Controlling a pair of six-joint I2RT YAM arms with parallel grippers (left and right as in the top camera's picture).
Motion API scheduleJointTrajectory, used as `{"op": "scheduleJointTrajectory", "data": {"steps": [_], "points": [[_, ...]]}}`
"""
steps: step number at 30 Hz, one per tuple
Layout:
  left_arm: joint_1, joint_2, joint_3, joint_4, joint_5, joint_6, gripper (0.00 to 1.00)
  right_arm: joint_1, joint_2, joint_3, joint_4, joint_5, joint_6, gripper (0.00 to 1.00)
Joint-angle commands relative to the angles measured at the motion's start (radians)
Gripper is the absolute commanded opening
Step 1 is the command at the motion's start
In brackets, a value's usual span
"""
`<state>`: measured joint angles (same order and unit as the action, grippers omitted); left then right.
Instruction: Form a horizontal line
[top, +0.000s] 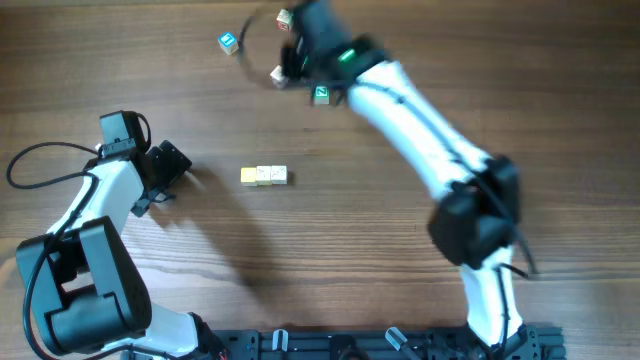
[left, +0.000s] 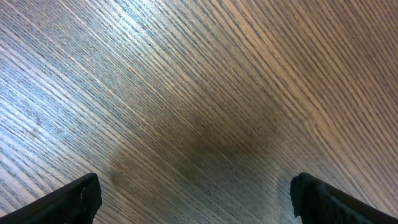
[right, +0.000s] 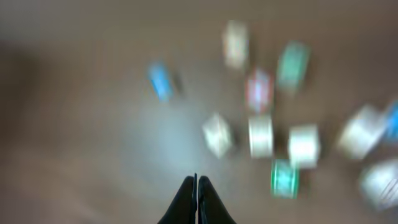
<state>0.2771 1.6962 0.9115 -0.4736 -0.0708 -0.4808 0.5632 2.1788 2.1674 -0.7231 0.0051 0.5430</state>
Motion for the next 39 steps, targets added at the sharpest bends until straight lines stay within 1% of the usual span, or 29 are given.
{"op": "scheduleJointTrajectory", "data": {"steps": [1,5,7,9,10,11,12,14,15,17,18,19,24,25,27,28,31,34,35,36,38,39], "points": [[0.002,0.007,-0.005,0.002,-0.009,-0.002,1.0,-0.047,-0.096,0.106,0.098,0.034,-0.088,0.04],[0.002,0.007,-0.005,0.002,-0.009,-0.002,1.0,-0.068,-0.05,0.097,0.168,0.209,-0.099,0.04],[0.002,0.007,-0.005,0.002,-0.009,-0.002,1.0,-0.076,0.0,0.097,0.189,0.246,-0.111,0.04],[0.002,0.007,-0.005,0.002,-0.009,-0.002,1.0,-0.079,0.066,0.097,0.214,0.246,-0.171,0.05],[0.002,0.007,-0.005,0.002,-0.009,-0.002,1.0,-0.081,0.098,0.097,0.222,0.246,-0.188,0.12],[0.002,0.007,-0.005,0.002,-0.009,-0.002,1.0,-0.082,0.134,0.097,0.232,0.246,-0.208,0.34],[0.002,0.007,-0.005,0.002,-0.009,-0.002,1.0,-0.082,0.165,0.097,0.235,0.243,-0.229,0.43],[0.002,0.007,-0.005,0.002,-0.009,-0.002,1.0,-0.087,0.219,0.097,0.225,0.234,-0.256,0.54],[0.002,0.007,-0.005,0.002,-0.009,-0.002,1.0,-0.087,0.244,0.097,0.209,0.225,-0.256,0.61],[0.002,0.007,-0.005,0.002,-0.009,-0.002,1.0,-0.087,0.273,0.097,0.193,0.184,-0.257,0.67],[0.002,0.007,-0.005,0.002,-0.009,-0.002,1.0,-0.087,0.293,0.097,0.184,0.13,-0.282,0.68],[0.002,0.007,-0.005,0.002,-0.009,-0.002,1.0,-0.087,0.311,0.097,0.177,0.096,-0.286,0.69],[0.002,0.007,-0.005,0.002,-0.009,-0.002,1.0,-0.096,0.367,0.096,0.1,0.071,-0.282,0.68],[0.002,0.007,-0.005,0.002,-0.009,-0.002,1.0,-0.099,0.378,0.095,0.088,0.055,-0.282,0.66],[0.002,0.007,-0.005,0.002,-0.009,-0.002,1.0,-0.108,0.394,0.095,0.057,0.053,-0.281,0.57],[0.002,0.007,-0.005,0.002,-0.009,-0.002,1.0,-0.111,0.399,0.095,0.043,0.052,-0.281,0.54],[0.002,0.007,-0.005,0.002,-0.009,-0.002,1.0,-0.114,0.42,0.095,0.0,0.053,-0.282,0.53],[0.002,0.007,-0.005,0.002,-0.009,-0.002,1.0,-0.114,0.429,0.095,-0.006,0.037,-0.281,0.52],[0.002,0.007,-0.005,0.002,-0.009,-0.002,1.0,-0.114,0.429,0.095,-0.006,0.038,-0.282,0.51],[0.002,0.007,-0.005,0.002,-0.009,-0.002,1.0,-0.114,0.429,0.095,-0.007,0.038,-0.281,0.46],[0.002,0.007,-0.005,0.002,-0.009,-0.002,1.0,-0.114,0.429,0.095,-0.008,0.038,-0.281,0.32],[0.002,0.007,-0.005,0.002,-0.009,-0.002,1.0,-0.114,0.429,0.095,-0.008,0.038,-0.281,0.29]]}}
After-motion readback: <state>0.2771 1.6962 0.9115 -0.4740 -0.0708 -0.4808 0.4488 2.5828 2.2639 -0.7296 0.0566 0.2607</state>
